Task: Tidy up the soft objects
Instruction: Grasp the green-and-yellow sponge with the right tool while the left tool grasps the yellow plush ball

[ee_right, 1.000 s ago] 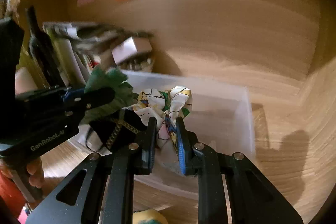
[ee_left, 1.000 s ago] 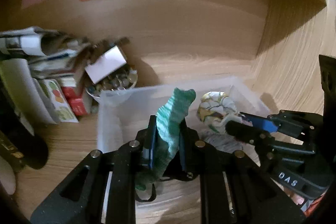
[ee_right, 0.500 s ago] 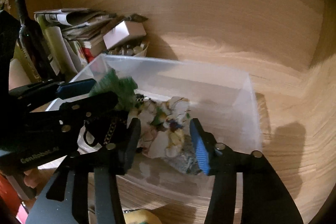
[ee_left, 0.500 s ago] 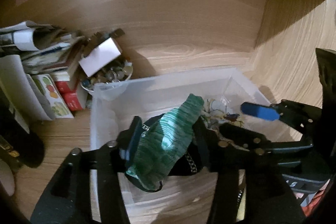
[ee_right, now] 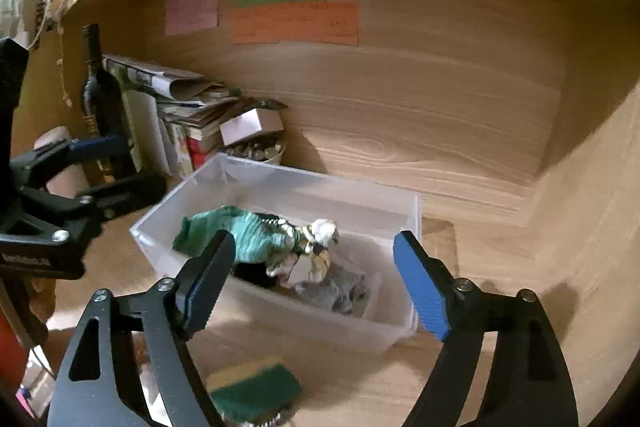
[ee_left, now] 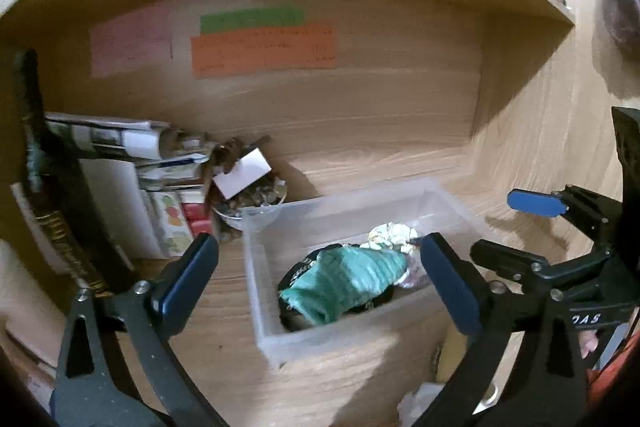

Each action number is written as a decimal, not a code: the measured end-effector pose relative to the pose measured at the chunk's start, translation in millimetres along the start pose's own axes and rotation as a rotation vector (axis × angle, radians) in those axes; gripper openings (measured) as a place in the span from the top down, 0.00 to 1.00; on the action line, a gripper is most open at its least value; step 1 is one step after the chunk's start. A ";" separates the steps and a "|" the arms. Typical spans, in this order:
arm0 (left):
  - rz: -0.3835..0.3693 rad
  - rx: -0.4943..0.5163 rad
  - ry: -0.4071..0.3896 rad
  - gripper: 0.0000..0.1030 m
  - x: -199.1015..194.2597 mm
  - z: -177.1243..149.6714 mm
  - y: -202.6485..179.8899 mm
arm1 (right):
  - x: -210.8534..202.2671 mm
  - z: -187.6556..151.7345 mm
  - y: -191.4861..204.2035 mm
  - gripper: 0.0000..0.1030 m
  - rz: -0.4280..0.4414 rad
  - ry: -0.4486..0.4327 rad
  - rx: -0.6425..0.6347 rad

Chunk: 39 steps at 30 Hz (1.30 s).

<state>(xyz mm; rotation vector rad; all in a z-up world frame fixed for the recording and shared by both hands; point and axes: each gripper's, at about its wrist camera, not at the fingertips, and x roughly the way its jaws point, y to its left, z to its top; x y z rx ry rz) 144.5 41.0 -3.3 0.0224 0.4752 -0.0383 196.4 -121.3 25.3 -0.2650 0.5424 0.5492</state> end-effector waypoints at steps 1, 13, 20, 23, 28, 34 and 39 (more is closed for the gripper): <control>0.003 0.008 0.002 0.00 -5.2 -4.7 -1.4 | -2.1 -3.3 1.0 0.21 -0.001 0.005 0.002; -0.001 -0.045 0.178 0.00 -4.6 -71.8 3.6 | 2.9 -64.3 0.7 0.21 -0.011 0.119 0.112; 0.004 -0.062 0.253 0.00 -6.3 -100.9 2.9 | 14.0 -77.8 12.9 0.21 0.058 0.195 0.097; 0.000 -0.059 0.260 0.00 -14.0 -109.3 -1.7 | 21.0 -79.0 19.8 0.22 0.071 0.219 0.081; -0.015 -0.052 0.274 0.00 -24.2 -121.3 -8.3 | 27.2 -81.1 25.2 0.34 0.121 0.229 0.080; -0.034 -0.090 0.290 0.05 -22.8 -133.5 -9.9 | 28.4 -85.5 31.2 0.71 0.132 0.238 0.062; -0.076 -0.107 0.299 0.34 -21.4 -135.1 -10.8 | 11.7 -83.6 30.3 0.72 0.118 0.180 0.063</control>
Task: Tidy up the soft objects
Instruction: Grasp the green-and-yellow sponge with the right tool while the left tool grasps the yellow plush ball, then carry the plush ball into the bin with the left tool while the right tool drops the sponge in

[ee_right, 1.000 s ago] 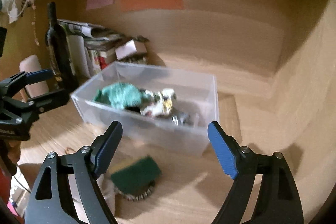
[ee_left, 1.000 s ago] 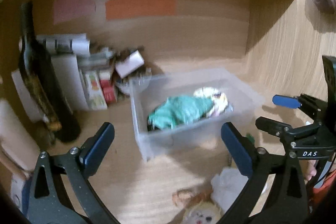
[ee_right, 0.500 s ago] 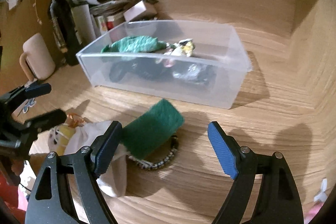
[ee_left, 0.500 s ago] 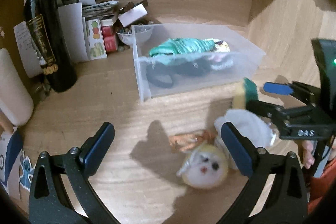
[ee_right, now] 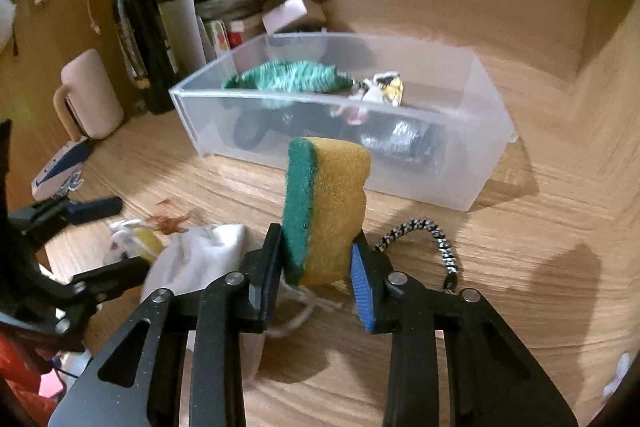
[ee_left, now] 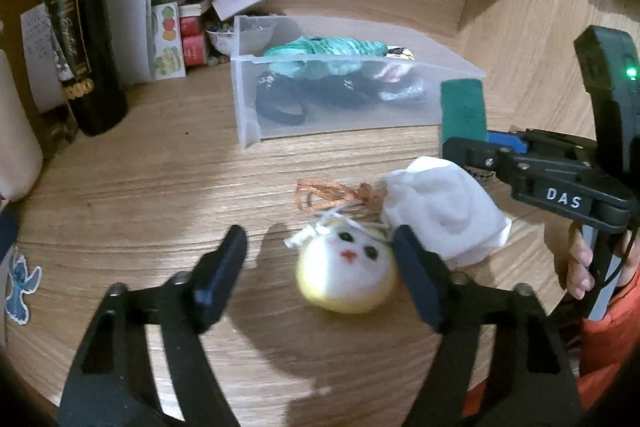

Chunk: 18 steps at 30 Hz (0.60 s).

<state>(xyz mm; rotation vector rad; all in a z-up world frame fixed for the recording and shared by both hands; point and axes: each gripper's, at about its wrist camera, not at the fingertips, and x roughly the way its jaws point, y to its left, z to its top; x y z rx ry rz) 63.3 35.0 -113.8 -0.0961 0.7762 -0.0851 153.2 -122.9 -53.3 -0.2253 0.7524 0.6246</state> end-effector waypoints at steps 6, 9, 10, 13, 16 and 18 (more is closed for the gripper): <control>-0.028 -0.009 -0.007 0.57 -2.3 3.8 1.6 | -22.4 2.0 -9.2 0.72 -0.013 -0.070 0.038; -0.024 -0.009 -0.036 0.58 -7.6 10.5 2.0 | -34.1 5.4 -14.8 0.72 -0.026 -0.104 0.052; -0.018 -0.011 -0.049 0.58 -10.1 13.7 2.0 | -36.0 7.2 -16.7 0.72 -0.029 -0.114 0.054; -0.010 -0.008 -0.094 0.58 -18.1 27.8 4.7 | -44.5 10.3 -20.7 0.72 -0.042 -0.144 0.062; -0.011 -0.006 -0.142 0.58 -26.6 42.6 6.6 | -50.9 13.2 -24.6 0.72 -0.050 -0.167 0.067; -0.007 -0.001 -0.169 0.58 -30.9 52.0 7.0 | -53.9 16.2 -26.6 0.72 -0.054 -0.182 0.071</control>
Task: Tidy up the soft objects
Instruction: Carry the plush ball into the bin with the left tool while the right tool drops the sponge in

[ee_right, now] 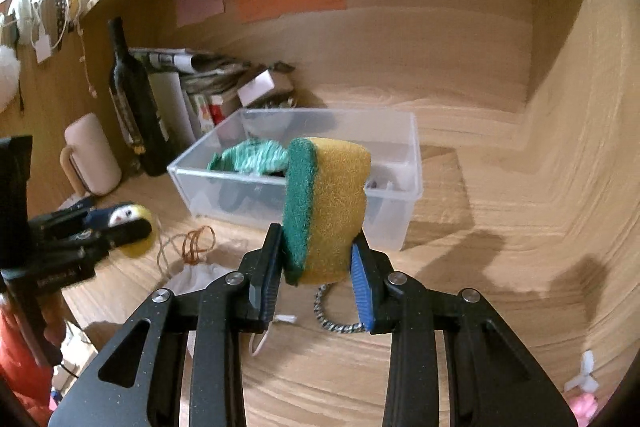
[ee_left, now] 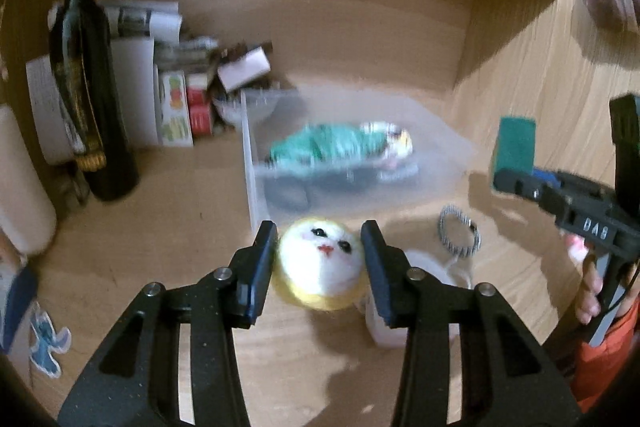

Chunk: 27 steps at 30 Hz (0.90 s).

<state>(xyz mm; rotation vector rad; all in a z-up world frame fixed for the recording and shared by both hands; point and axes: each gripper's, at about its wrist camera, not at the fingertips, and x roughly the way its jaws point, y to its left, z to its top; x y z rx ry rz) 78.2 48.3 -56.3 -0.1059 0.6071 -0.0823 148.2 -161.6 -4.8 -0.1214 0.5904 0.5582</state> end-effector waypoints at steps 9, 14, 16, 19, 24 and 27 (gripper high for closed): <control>-0.002 0.022 -0.108 0.58 0.9 51.6 -3.3 | -4.4 20.7 -9.4 0.72 -0.013 -0.054 0.006; 0.001 0.021 -0.134 0.58 10.7 73.8 -2.2 | -2.6 35.8 -11.8 0.72 -0.018 -0.080 -0.007; -0.006 0.019 -0.132 0.58 18.0 81.4 -1.5 | 1.2 40.9 -14.4 0.72 -0.023 -0.085 -0.006; -0.015 0.019 -0.116 0.58 31.3 88.4 -0.5 | 11.3 49.0 -18.3 0.72 -0.029 -0.081 -0.005; -0.025 0.034 -0.055 0.58 60.7 89.4 -4.5 | 38.7 56.6 -23.8 0.71 0.001 -0.026 -0.010; -0.032 0.045 -0.004 0.58 81.8 86.3 -5.8 | 59.6 55.6 -25.8 0.72 0.008 0.027 -0.006</control>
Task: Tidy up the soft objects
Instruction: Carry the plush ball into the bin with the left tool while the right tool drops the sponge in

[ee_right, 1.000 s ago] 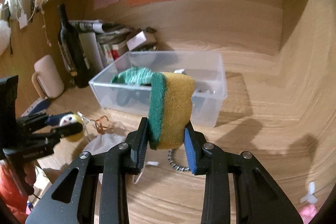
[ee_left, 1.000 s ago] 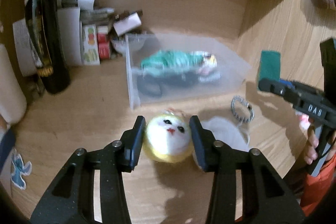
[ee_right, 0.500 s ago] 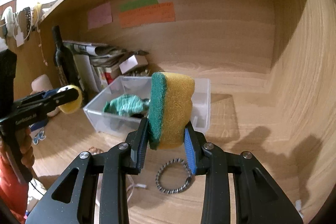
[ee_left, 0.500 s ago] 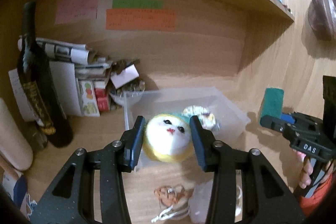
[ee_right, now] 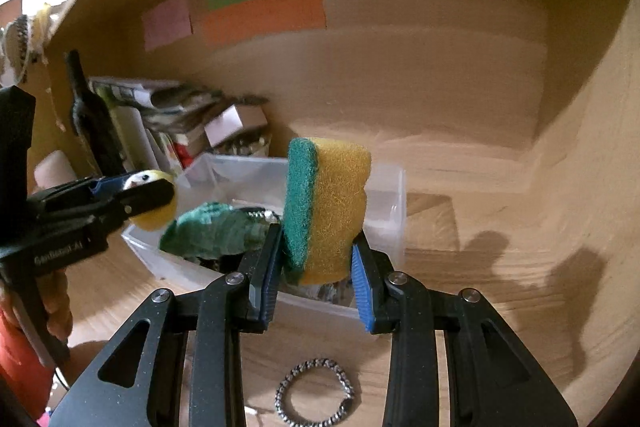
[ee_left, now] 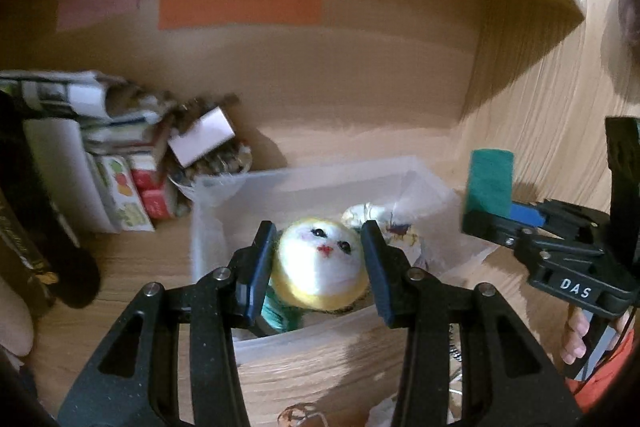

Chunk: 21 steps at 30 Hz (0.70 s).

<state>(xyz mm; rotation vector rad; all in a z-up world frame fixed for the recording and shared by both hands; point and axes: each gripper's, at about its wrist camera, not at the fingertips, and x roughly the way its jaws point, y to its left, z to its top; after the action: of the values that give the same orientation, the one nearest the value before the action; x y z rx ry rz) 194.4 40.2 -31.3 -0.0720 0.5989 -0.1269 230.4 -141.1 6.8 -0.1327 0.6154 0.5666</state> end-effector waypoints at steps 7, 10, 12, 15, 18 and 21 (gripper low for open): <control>0.000 0.005 0.079 0.58 32.1 -8.2 6.6 | 28.3 -6.4 -0.1 0.71 -0.002 0.087 0.001; -0.006 -0.002 0.098 0.58 37.3 -10.6 8.9 | 31.3 -7.5 0.7 0.70 -0.009 0.100 -0.002; 0.000 0.005 0.096 0.56 38.3 -11.2 8.2 | 31.5 -8.3 -0.1 0.69 -0.018 0.099 -0.008; 0.018 0.024 0.094 0.46 34.9 -12.2 4.4 | 31.2 -7.6 0.8 0.59 -0.025 0.094 -0.014; 0.037 0.039 0.082 0.36 29.5 -12.9 2.3 | 28.1 -7.7 2.0 0.42 -0.033 0.078 -0.021; 0.039 0.047 0.069 0.30 21.6 -11.3 1.9 | 24.4 -6.1 4.1 0.41 -0.034 0.065 -0.030</control>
<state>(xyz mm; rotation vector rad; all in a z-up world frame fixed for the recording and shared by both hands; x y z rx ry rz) 205.9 38.7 -52.9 -0.0108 0.6651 -0.1061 241.5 -128.1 -12.2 -0.1900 0.6668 0.5408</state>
